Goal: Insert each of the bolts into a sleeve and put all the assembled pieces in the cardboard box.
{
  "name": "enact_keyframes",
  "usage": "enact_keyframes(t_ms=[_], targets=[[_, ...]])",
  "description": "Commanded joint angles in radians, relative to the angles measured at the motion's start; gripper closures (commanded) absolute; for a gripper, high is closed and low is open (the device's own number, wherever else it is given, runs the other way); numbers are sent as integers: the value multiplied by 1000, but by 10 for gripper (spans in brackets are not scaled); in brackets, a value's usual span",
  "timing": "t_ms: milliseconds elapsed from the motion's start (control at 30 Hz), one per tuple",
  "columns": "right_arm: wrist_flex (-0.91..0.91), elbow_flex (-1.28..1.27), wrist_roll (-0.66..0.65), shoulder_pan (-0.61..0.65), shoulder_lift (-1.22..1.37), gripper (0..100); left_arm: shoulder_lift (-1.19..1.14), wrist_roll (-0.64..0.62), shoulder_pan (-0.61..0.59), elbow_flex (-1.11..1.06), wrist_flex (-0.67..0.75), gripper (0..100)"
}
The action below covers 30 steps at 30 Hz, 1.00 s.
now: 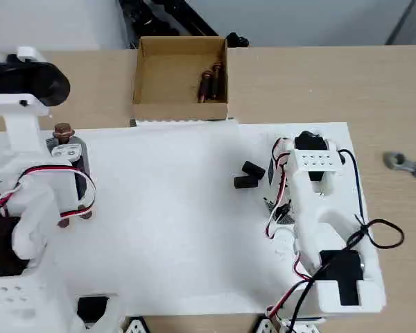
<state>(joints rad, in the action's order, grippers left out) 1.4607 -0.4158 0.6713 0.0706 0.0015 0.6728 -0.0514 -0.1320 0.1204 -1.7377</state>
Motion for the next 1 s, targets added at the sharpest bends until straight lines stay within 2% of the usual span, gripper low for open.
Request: enact_keyframes(t_ms=[0,200,433,667,967], targets=[[8,32,2,-2,-58,981,23,5,3,2,-6,994],[12,44,-6,-1,-202,980,23,5,3,2,2,994],[134,87,-28,-28,-289,972,21,5,8,1,21,994],[90,106,26,-79,-288,724,21,5,8,1,21,994],[50,109,63,-81,-147,783,21,3,8,1,17,994]])
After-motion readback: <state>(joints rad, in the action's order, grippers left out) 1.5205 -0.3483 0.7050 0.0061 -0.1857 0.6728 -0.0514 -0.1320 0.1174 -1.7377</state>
